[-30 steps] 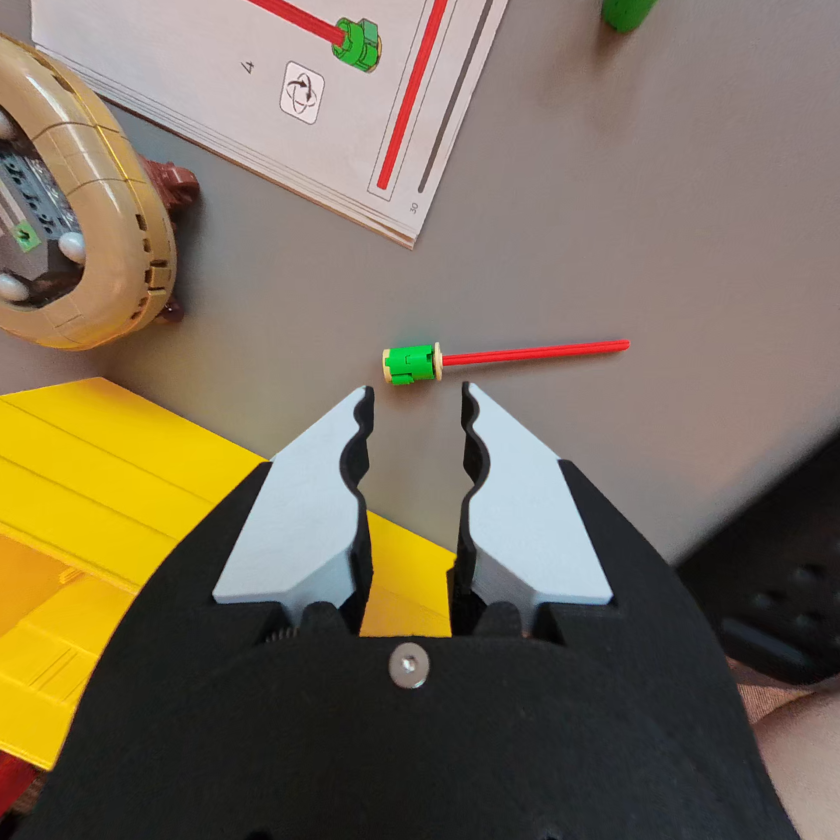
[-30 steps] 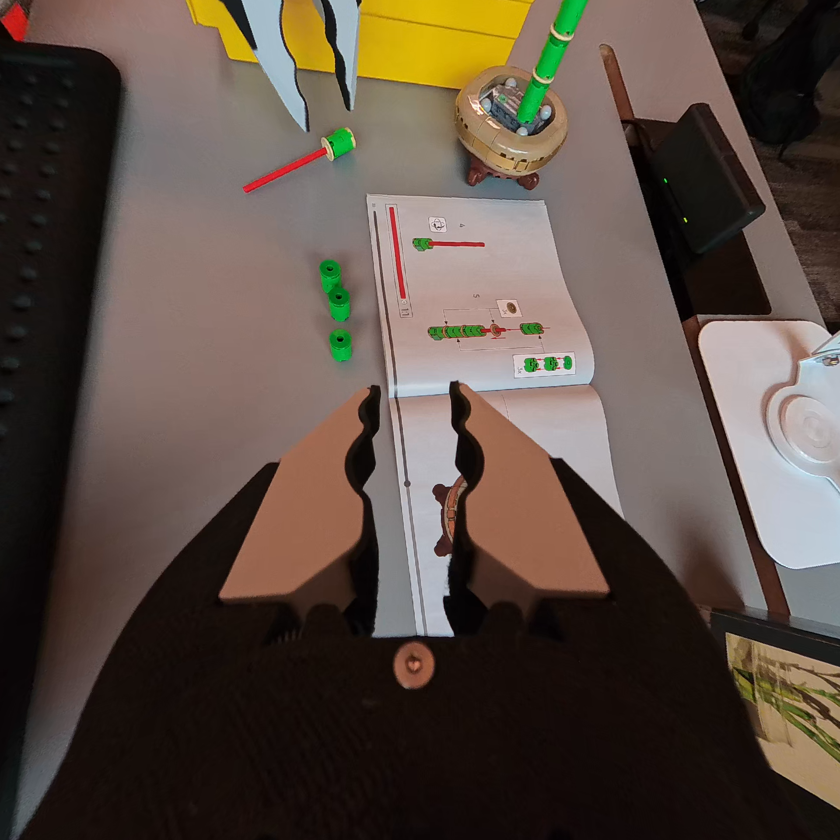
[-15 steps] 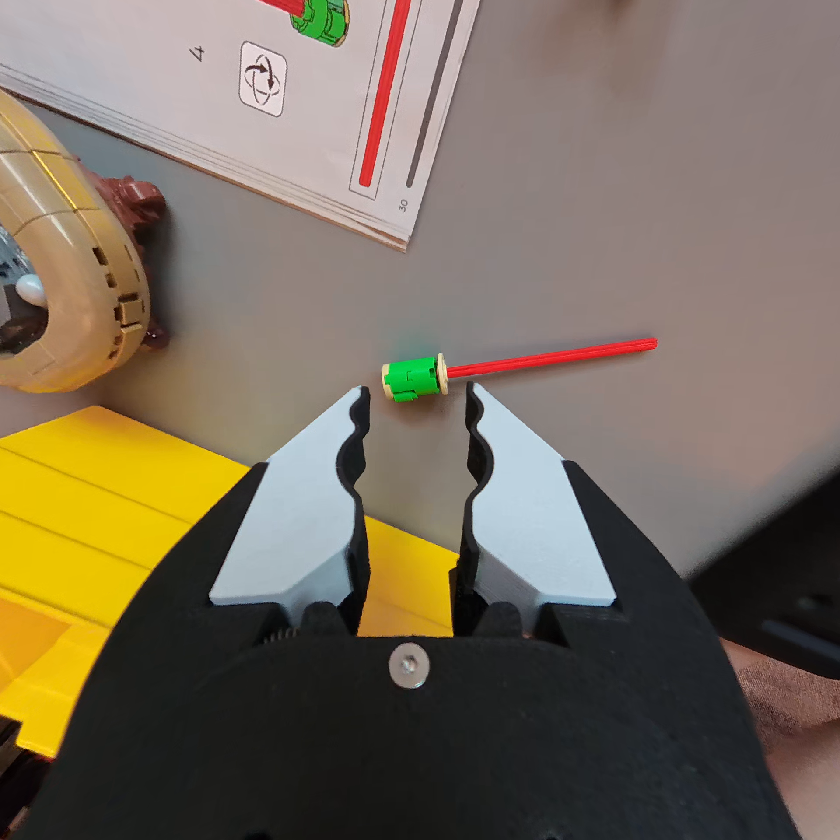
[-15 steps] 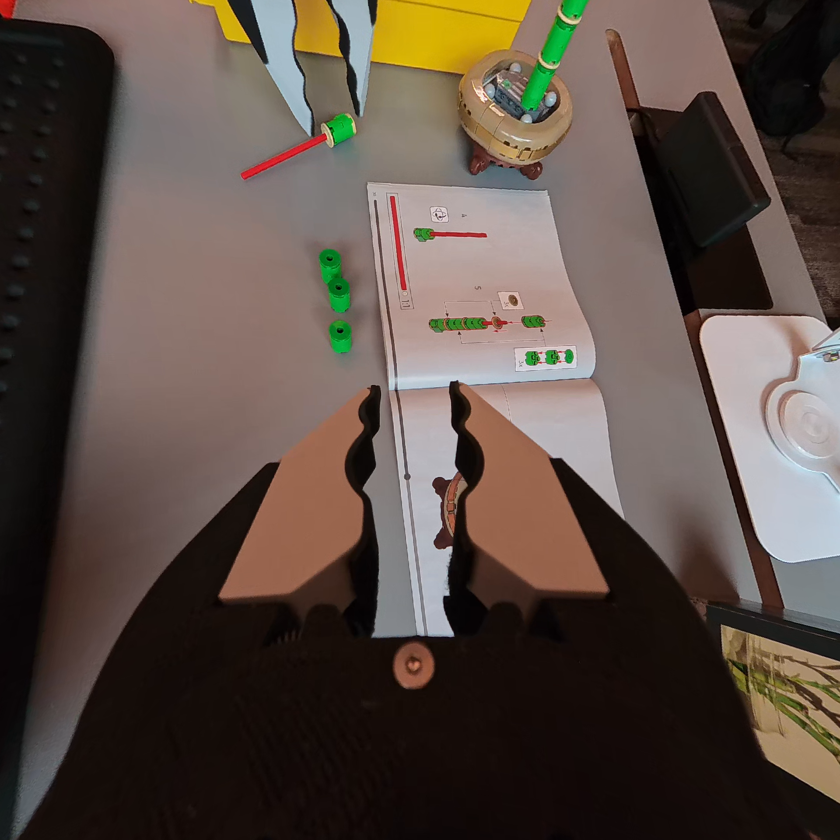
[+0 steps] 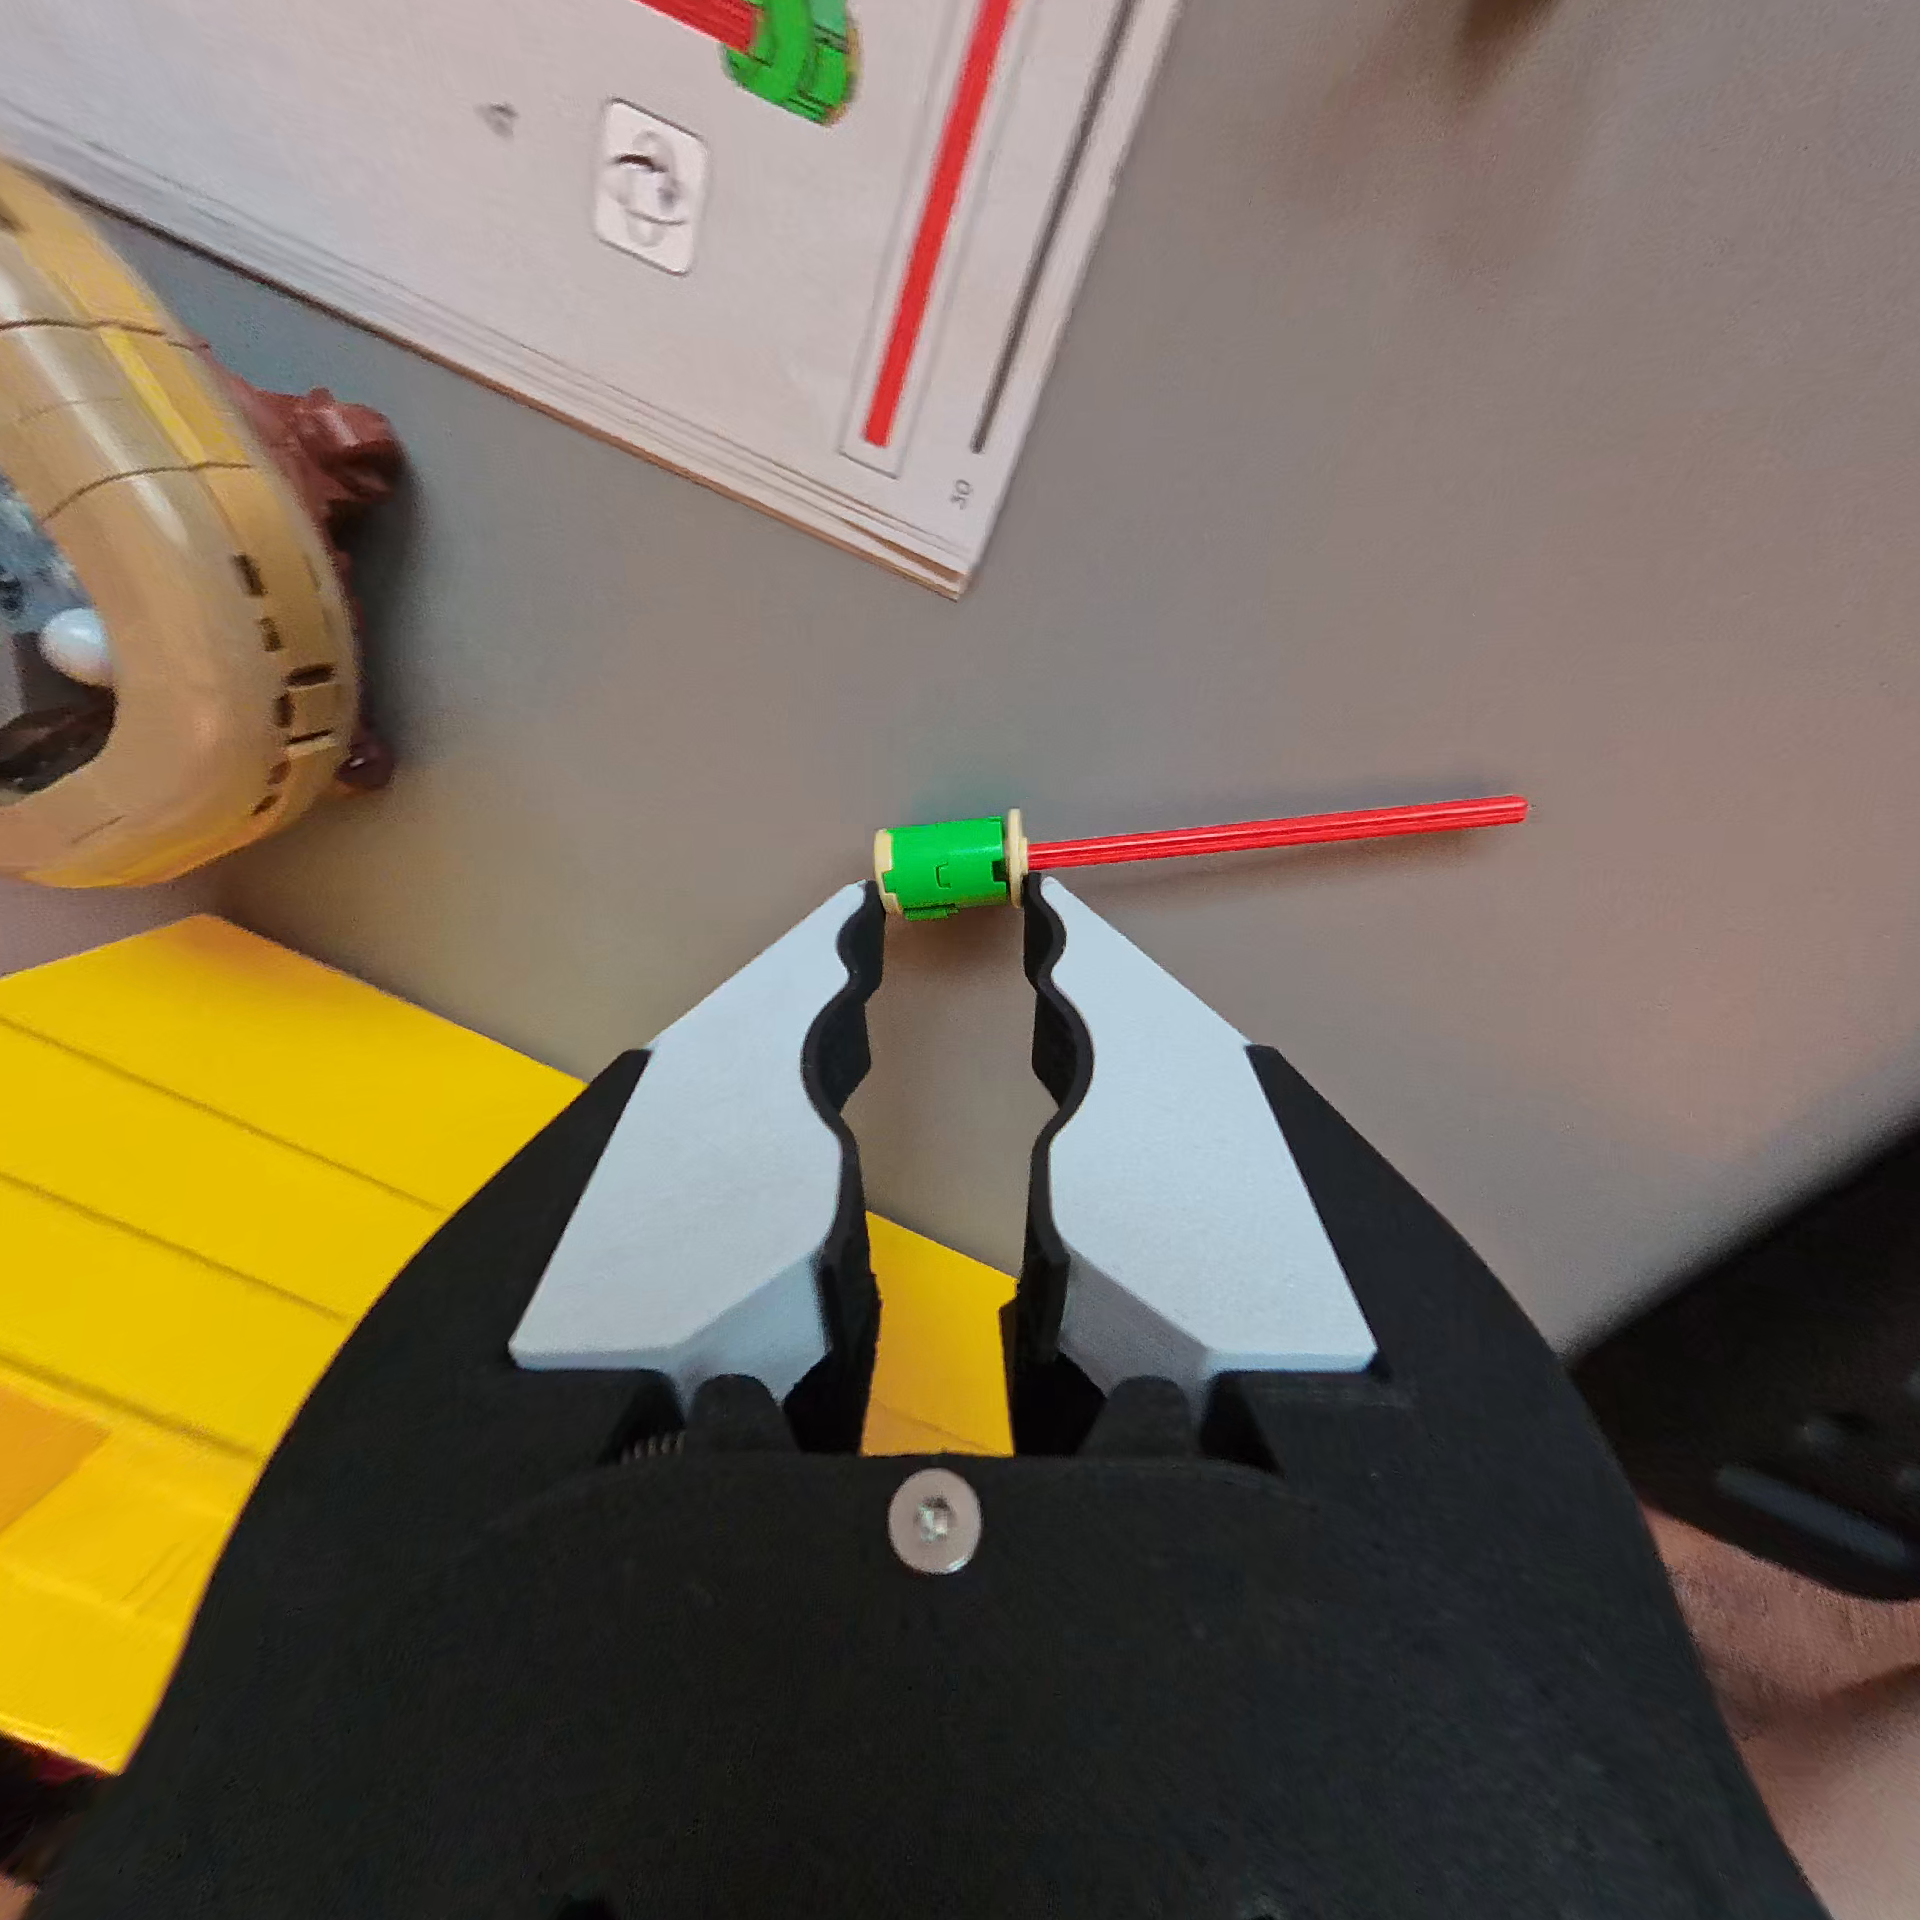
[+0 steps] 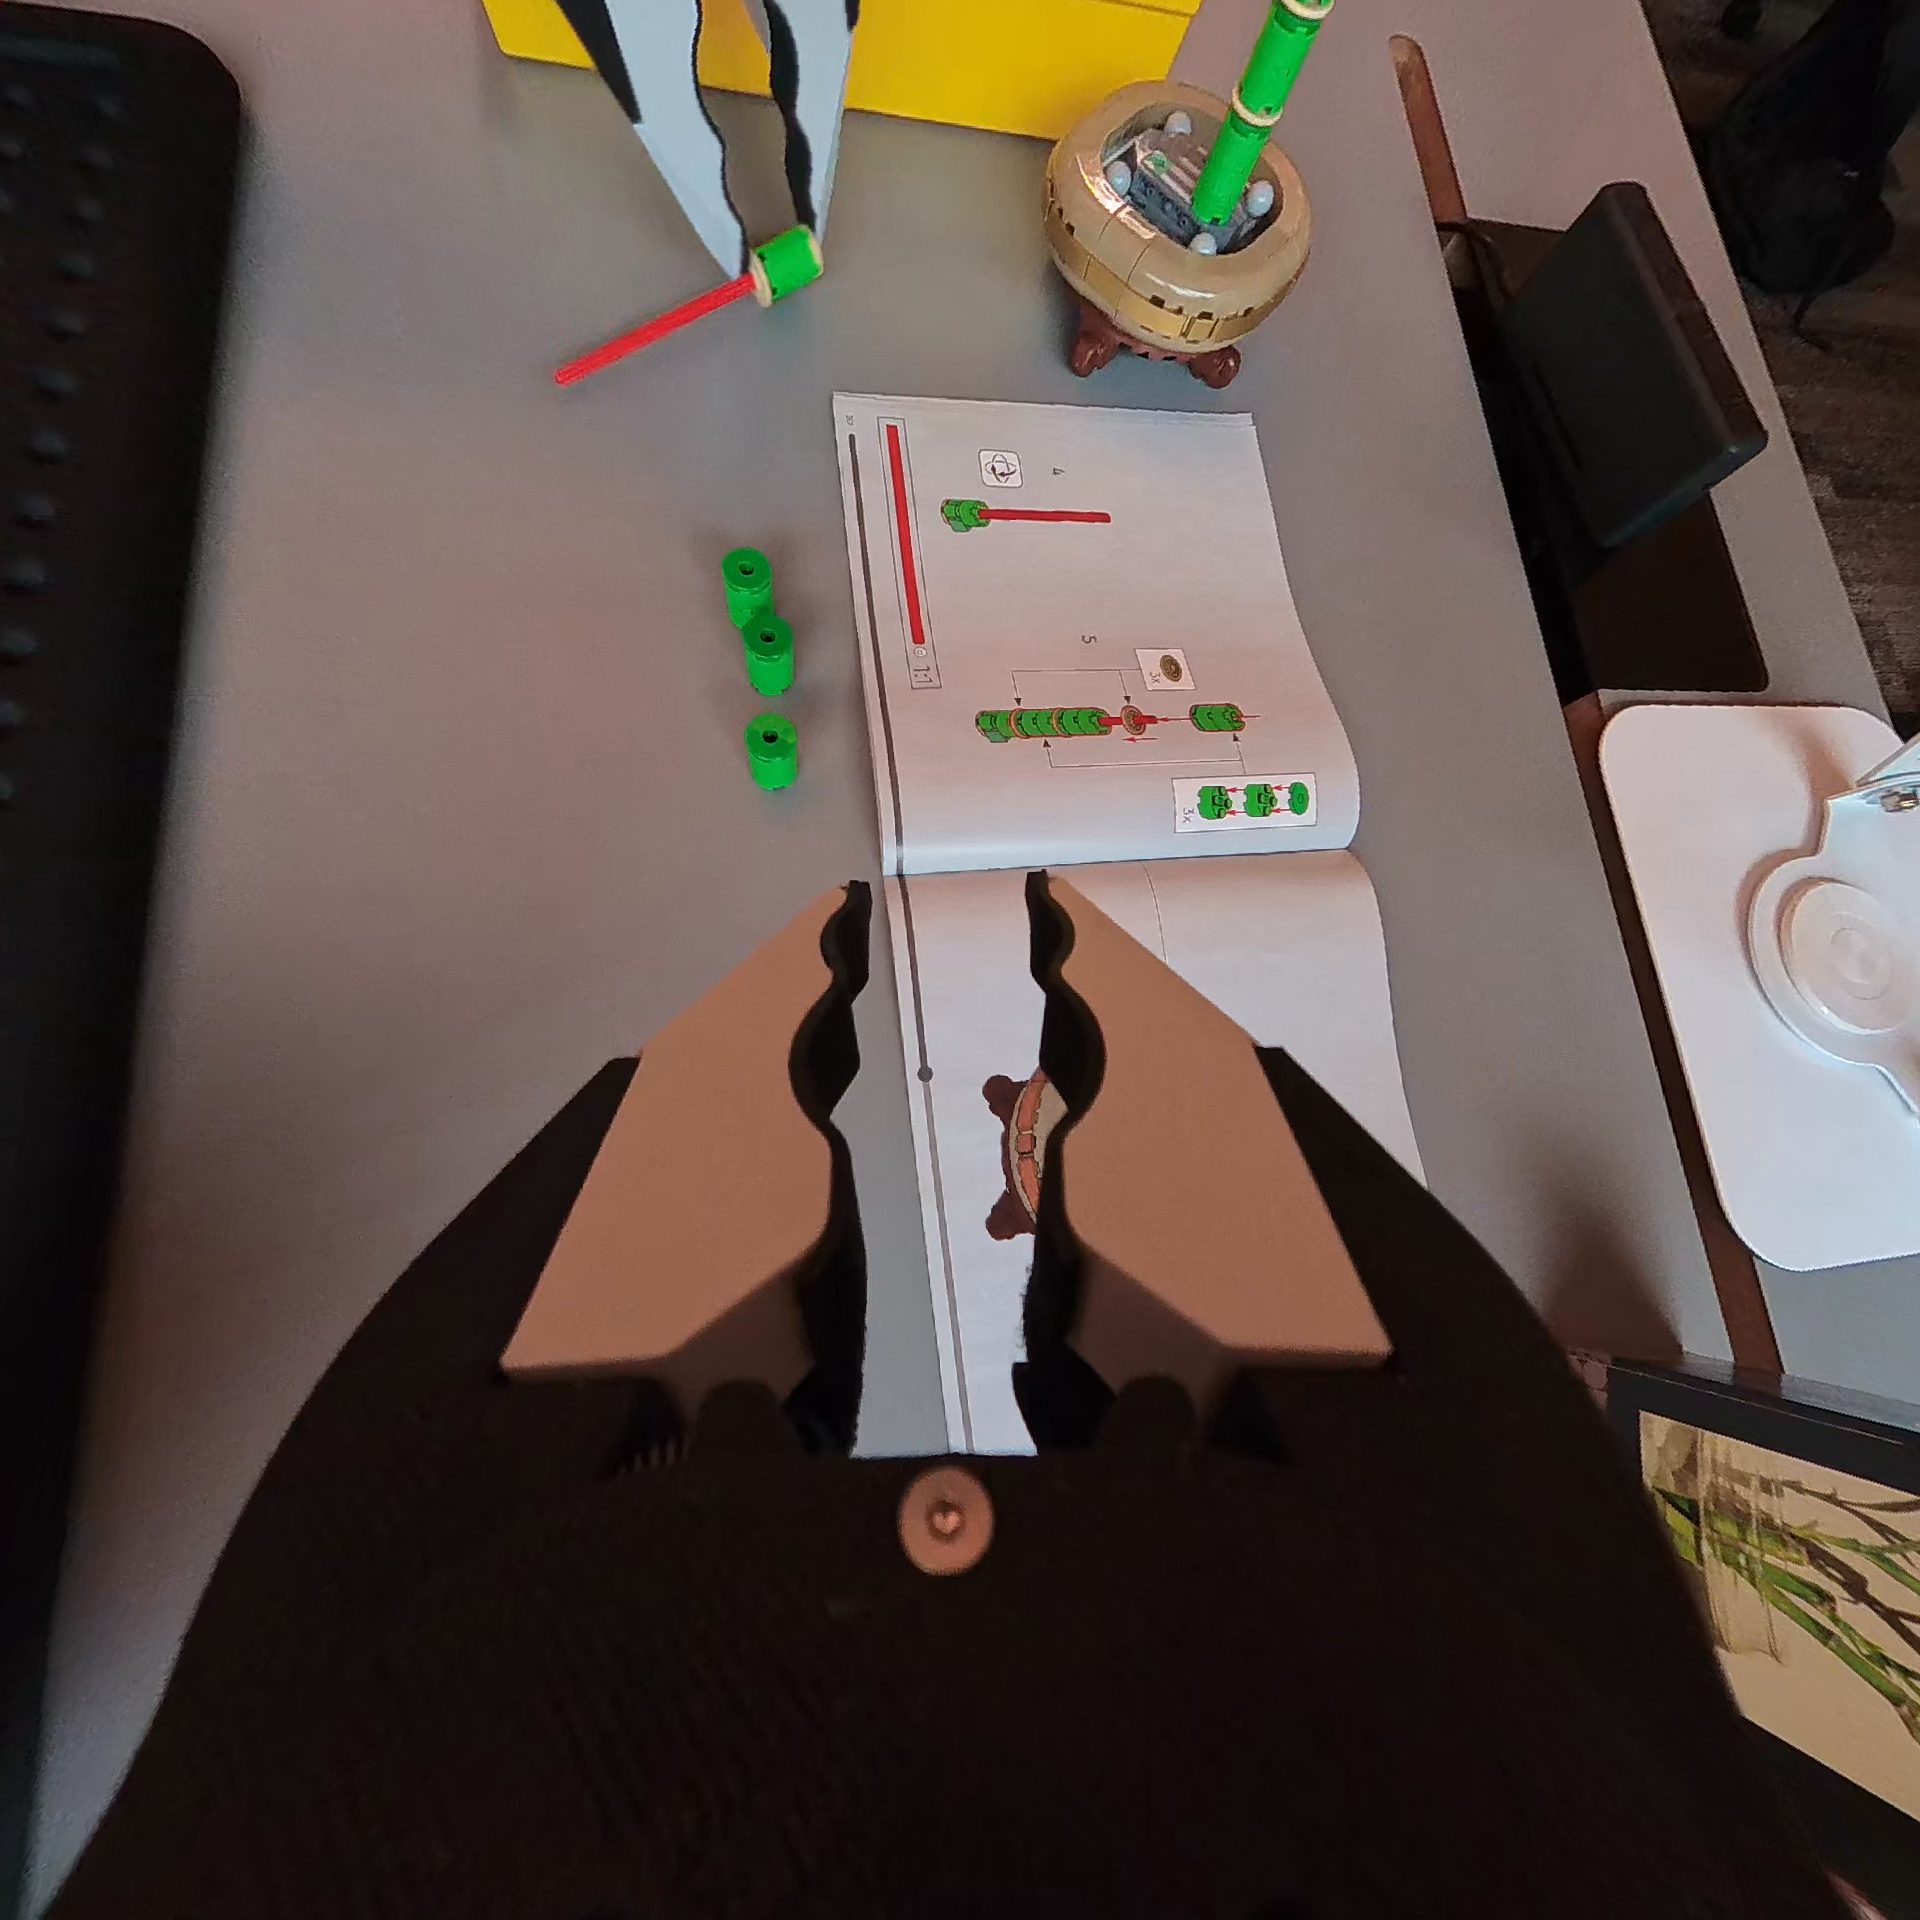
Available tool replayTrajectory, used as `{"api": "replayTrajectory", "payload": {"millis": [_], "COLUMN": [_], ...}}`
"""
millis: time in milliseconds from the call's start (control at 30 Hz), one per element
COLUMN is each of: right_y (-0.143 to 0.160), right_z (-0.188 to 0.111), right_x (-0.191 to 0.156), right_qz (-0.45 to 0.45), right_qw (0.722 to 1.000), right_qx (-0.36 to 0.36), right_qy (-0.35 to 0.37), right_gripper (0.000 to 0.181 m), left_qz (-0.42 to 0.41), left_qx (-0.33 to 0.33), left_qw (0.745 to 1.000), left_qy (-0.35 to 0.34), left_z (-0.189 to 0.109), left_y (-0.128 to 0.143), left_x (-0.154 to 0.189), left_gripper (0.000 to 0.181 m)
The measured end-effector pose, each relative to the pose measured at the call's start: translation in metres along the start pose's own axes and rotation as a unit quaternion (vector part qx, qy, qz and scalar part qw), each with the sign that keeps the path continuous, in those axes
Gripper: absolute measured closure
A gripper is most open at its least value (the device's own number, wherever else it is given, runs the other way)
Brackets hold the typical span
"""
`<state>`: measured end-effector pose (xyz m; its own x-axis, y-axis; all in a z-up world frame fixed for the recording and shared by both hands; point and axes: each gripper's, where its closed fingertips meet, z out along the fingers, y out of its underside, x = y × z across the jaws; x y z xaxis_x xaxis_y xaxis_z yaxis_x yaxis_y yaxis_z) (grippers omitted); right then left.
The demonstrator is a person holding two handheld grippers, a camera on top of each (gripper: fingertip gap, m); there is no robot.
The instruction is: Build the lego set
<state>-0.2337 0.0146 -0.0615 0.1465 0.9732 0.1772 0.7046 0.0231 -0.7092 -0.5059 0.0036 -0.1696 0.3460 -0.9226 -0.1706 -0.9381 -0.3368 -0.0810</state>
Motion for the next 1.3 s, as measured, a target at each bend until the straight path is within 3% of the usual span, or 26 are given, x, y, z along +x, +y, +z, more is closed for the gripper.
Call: {"api": "replayTrajectory", "payload": {"millis": [200,333,433,500,600,667,767,867,1033,1300], "right_y": [-0.004,-0.014,-0.034,-0.054,-0.081,-0.090,-0.098,-0.098,-0.094,-0.097], "right_z": [-0.001,-0.003,-0.007,-0.014,-0.031,-0.038,-0.044,-0.040,-0.025,0.002], "right_x": [0.000,-0.002,-0.012,-0.036,-0.054,-0.051,-0.047,-0.050,-0.047,-0.052], "right_qz": [-0.002,-0.016,-0.039,-0.053,-0.066,-0.078,-0.090,-0.084,-0.073,-0.088], "right_qw": [1.000,0.999,0.996,0.987,0.970,0.967,0.966,0.969,0.974,0.978], "right_qx": [0.010,0.035,0.083,0.138,0.209,0.227,0.239,0.227,0.208,0.183], "right_qy": [0.002,0.003,-0.013,-0.068,-0.105,-0.080,-0.045,-0.051,-0.051,-0.043], "right_gripper": [0.151,0.151,0.151,0.149,0.148,0.148,0.146,0.141,0.139,0.156], "left_qz": [-0.091,-0.129,-0.156,-0.181,-0.232,-0.247,-0.266,-0.267,-0.280,-0.302], "left_qx": [0.068,0.187,0.299,0.372,0.452,0.466,0.455,0.455,0.418,0.404], "left_qw": [0.992,0.965,0.917,0.873,0.772,0.721,0.700,0.656,0.660,0.665], "left_qy": [0.046,0.130,0.214,0.258,0.382,0.449,0.482,0.540,0.558,0.551], "left_z": [-0.014,-0.043,-0.075,-0.096,-0.132,-0.142,-0.135,-0.141,-0.119,-0.104], "left_y": [-0.014,-0.046,-0.082,-0.104,-0.132,-0.145,-0.165,-0.188,-0.207,-0.204], "left_x": [0.008,0.027,0.044,0.049,0.058,0.064,0.067,0.075,0.084,0.084], "left_gripper": [0.156,0.156,0.156,0.157,0.157,0.157,0.157,0.157,0.157,0.157]}}
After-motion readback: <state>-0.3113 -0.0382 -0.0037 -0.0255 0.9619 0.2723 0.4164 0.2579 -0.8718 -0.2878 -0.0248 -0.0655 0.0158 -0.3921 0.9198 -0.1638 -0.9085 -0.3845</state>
